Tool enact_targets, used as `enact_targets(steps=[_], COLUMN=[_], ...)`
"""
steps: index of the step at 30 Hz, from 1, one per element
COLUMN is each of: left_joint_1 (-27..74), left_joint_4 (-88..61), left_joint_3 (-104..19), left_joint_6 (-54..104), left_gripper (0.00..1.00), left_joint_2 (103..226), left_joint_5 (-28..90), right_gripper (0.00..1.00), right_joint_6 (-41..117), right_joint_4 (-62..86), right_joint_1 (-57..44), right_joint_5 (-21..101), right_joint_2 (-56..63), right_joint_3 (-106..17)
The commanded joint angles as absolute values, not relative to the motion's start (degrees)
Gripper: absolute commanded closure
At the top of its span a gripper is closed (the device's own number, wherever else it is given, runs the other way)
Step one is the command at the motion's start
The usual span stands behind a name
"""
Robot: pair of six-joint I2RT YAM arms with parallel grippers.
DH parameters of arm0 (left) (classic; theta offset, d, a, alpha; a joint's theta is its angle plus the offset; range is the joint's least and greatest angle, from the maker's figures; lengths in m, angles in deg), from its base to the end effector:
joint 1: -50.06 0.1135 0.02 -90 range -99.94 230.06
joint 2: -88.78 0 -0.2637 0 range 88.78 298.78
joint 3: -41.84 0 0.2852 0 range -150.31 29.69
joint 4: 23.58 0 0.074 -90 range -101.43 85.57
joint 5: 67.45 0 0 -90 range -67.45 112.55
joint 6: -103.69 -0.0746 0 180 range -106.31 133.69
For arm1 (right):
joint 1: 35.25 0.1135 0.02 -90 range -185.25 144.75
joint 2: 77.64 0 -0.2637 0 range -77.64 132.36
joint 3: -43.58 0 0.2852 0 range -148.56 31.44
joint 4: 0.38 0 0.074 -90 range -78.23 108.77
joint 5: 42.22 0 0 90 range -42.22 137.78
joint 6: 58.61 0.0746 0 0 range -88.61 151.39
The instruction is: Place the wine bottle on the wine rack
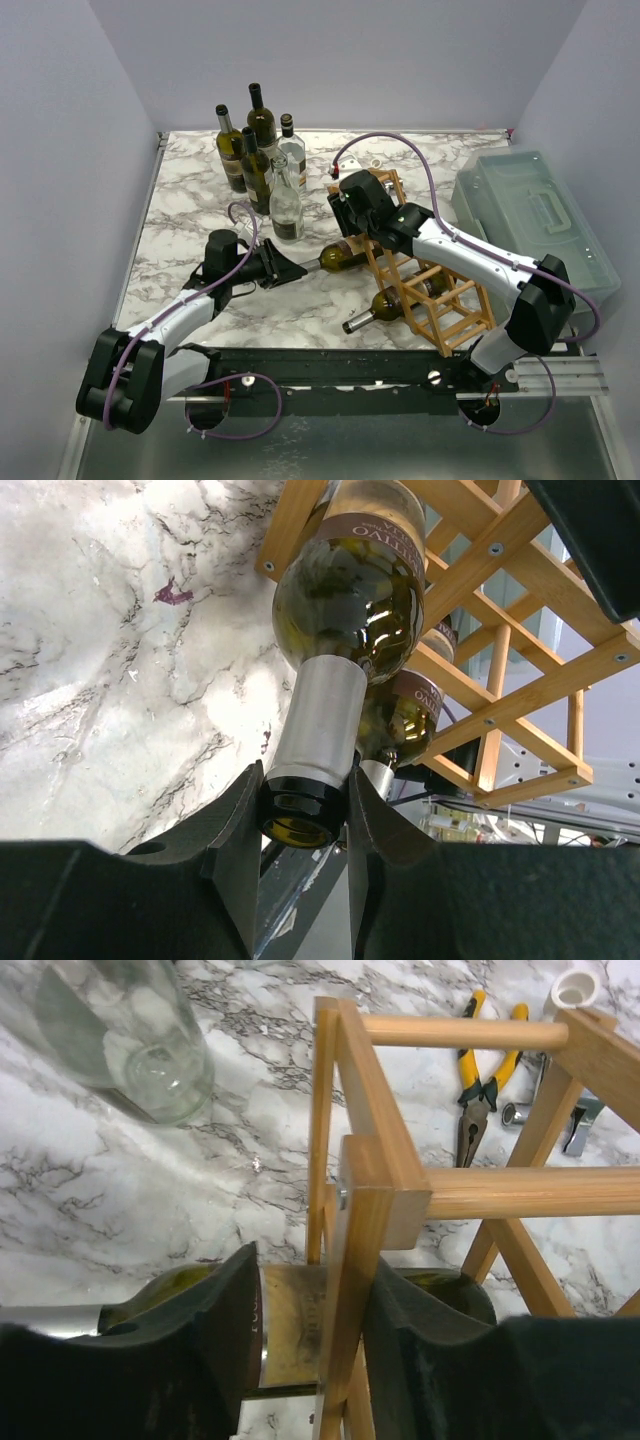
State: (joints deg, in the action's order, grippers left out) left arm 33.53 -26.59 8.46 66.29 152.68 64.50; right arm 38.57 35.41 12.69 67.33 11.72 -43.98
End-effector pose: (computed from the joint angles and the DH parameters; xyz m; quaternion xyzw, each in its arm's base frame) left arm 0.2394 -0.1231 0.1457 -0.0706 0.8166 -0.5268 0.2252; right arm 0.2975 0.2925 0.2802 -0.2376 0.8550 0.0663 0.4563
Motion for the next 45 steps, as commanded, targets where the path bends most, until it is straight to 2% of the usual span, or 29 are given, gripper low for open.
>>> enact_targets(steps=[1, 4, 10, 20, 25, 29, 33, 40, 45], left_joint_1=[33.4, 32.3, 31.4, 25.4, 24.2, 24.3, 24.4, 24.5, 24.6], left_joint_4=[-25.8, -27.3, -30.7, -38.0, -37.0, -25.8, -20.7, -30.8, -32.8], left_joint_3=[11.0, 12.6, 15.0, 15.3, 17.2, 15.9, 16.2, 15.3, 15.4], left_joint_6=[67.5, 68.4, 70.1, 71.5, 73.6, 72.6, 72.8, 73.5, 71.8], left_gripper=[1.00, 1.00, 1.00, 1.00, 1.00, 1.00, 1.00, 1.00, 1.00], left_joint_2=[151.9, 151.6, 152.8, 156.9, 148.4, 139.7, 134.2, 147.3, 150.5], left_joint_5=[54.4, 52.8, 50.5, 44.8, 41.9, 38.1, 35.4, 39.6, 39.9], right_gripper=[0.59, 0.68, 0.99, 0.99, 0.99, 0.99, 0.99, 0.99, 0.99], right_joint_6=[38.5, 38.0, 38.8, 39.9, 41.0, 41.4, 41.0, 40.4, 38.8], right_joint_4=[35.6, 34.2, 33.4, 32.5, 30.1, 29.7, 29.9, 29.9, 31.7], right_joint_1=[12.2, 12.0, 11.7, 9.9, 5.6, 0.8, -1.3, -2.2, -3.2], right_joint_5=[68.4, 67.9, 65.0, 63.0, 54.5, 45.6, 41.4, 37.3, 33.3], right_joint_2=[13.7, 14.4, 15.0, 14.4, 12.5, 12.4, 13.3, 14.8, 17.1], right_joint_3=[-45.3, -44.6, -44.0, -42.1, -39.9, -39.6, -39.6, -39.6, -41.0])
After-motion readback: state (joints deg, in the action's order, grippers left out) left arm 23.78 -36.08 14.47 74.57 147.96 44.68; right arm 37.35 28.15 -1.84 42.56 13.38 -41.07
